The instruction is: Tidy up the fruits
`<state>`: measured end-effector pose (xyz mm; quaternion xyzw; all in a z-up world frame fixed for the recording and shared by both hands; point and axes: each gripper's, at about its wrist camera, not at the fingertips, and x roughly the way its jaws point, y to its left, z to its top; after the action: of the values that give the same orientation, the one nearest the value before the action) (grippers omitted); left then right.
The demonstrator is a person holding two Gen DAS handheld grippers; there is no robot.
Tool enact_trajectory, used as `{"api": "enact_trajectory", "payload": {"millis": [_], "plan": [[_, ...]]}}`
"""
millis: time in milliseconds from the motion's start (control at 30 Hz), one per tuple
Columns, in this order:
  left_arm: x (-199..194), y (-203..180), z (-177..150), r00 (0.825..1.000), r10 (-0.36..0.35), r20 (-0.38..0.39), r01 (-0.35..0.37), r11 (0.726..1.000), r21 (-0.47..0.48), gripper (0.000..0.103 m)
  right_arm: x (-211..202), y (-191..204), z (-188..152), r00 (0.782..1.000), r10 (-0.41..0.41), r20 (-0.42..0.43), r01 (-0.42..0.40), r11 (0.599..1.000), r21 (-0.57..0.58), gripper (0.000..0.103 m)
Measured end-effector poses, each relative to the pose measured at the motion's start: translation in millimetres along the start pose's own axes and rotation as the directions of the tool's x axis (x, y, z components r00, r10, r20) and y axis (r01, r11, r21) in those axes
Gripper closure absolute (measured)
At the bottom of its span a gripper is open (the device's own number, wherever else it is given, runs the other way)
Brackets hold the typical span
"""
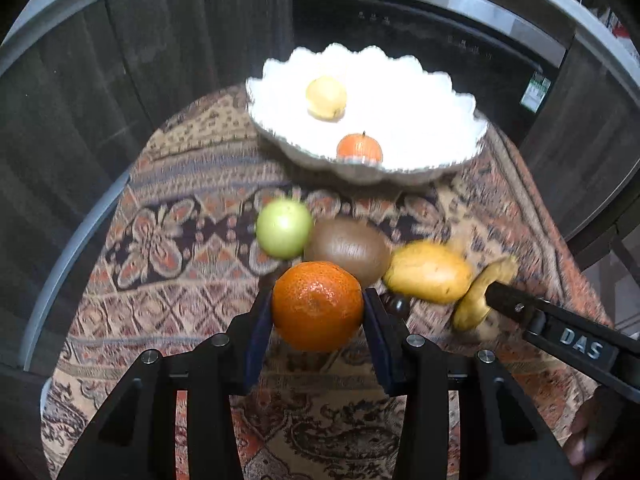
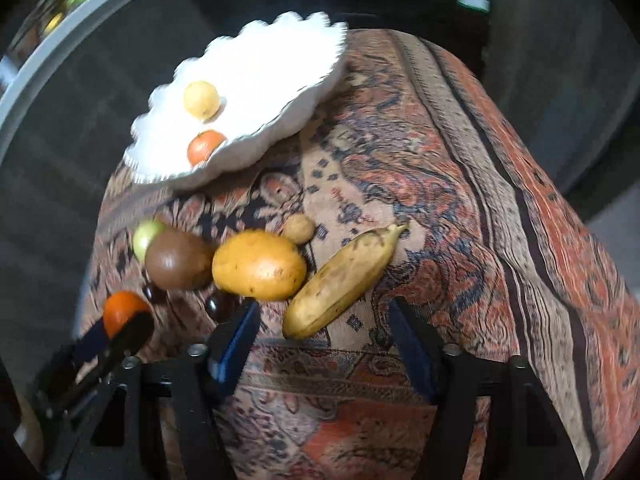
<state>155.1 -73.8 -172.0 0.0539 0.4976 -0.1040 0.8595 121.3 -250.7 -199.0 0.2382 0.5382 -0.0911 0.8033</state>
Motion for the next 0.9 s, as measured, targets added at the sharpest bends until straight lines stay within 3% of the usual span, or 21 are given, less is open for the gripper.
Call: {"api": "enact_trajectory", "payload": {"millis": [200, 367, 800, 900], "plan": [[-5, -5, 27, 1.0, -0.001, 0.021, 0.001, 1.0, 0.014, 0.06, 12, -13, 8, 0.996, 0.054, -0.071, -0.034, 0.965, 0.259, 0.055], [-2, -7, 43, 1.0, -0.011, 0.02, 0.01, 1.0, 0.019, 0.059, 23, -16, 19, 0.993, 0.054, -0.107, -0.011, 0.929, 0.369, 0.058], [20, -3, 55, 0.999, -0.031, -0.014, 0.031, 0.999, 0.006, 0.059, 56, -20, 34, 0.974, -0.075, -0.213, 0.162, 0.892, 0.423, 0.058], [22, -1, 55, 0.999, -0.03, -0.021, 0.03, 1.0, -0.001, 0.06, 58, -16, 36, 0.973, -0.096, -0.208, 0.175, 0.897, 0.406, 0.065]]}}
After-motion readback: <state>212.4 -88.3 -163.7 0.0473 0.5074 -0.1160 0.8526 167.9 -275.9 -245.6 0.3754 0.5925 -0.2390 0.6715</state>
